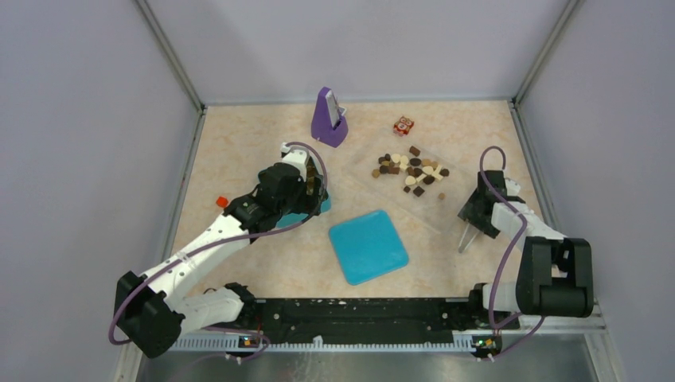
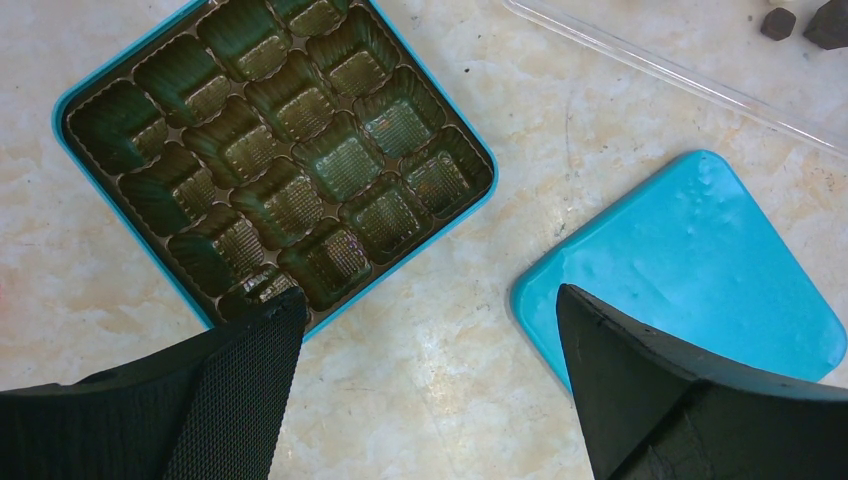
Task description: Pack the chocolate
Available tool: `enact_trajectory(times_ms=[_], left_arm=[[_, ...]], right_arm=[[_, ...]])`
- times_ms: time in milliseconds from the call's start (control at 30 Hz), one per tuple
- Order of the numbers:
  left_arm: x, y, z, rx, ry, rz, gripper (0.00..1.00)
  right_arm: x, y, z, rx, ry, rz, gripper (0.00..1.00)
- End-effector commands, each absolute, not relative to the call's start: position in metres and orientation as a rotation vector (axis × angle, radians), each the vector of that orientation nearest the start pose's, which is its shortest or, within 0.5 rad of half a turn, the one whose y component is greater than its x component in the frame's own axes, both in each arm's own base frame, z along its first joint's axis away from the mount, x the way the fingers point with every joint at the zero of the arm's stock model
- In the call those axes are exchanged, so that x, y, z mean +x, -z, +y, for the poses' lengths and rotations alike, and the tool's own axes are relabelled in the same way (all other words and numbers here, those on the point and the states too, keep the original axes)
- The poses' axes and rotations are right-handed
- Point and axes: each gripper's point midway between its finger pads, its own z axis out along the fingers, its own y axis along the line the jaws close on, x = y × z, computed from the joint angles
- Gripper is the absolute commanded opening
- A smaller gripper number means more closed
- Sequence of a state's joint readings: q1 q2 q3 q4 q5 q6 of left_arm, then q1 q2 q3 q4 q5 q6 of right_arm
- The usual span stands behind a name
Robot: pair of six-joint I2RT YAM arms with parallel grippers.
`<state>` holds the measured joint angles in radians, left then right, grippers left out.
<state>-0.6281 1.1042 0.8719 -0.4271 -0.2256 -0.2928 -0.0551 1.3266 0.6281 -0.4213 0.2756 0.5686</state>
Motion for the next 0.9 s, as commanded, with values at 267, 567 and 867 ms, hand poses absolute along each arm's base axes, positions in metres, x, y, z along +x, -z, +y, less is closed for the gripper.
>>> enact_trajectory(times_ms=[267, 567, 867], left_arm=[[0.287, -0.182, -0.174, 0.233, 0.281, 2.163, 0.99], [0.287, -0.184, -0.176, 0.231, 0.299, 2.162, 0.99], [0.284, -0.187, -0.174, 0.232, 0.304, 2.156, 0.99]], right_arm=[[0.243, -0.021, -0.041, 0.939, 0.198, 2.467, 0.61], [0.25, -0.014, -0.032, 0.923, 0.136, 2.497, 0.58], [0.256, -0.02, -0.034, 0.901, 0.132, 2.475, 0.22]])
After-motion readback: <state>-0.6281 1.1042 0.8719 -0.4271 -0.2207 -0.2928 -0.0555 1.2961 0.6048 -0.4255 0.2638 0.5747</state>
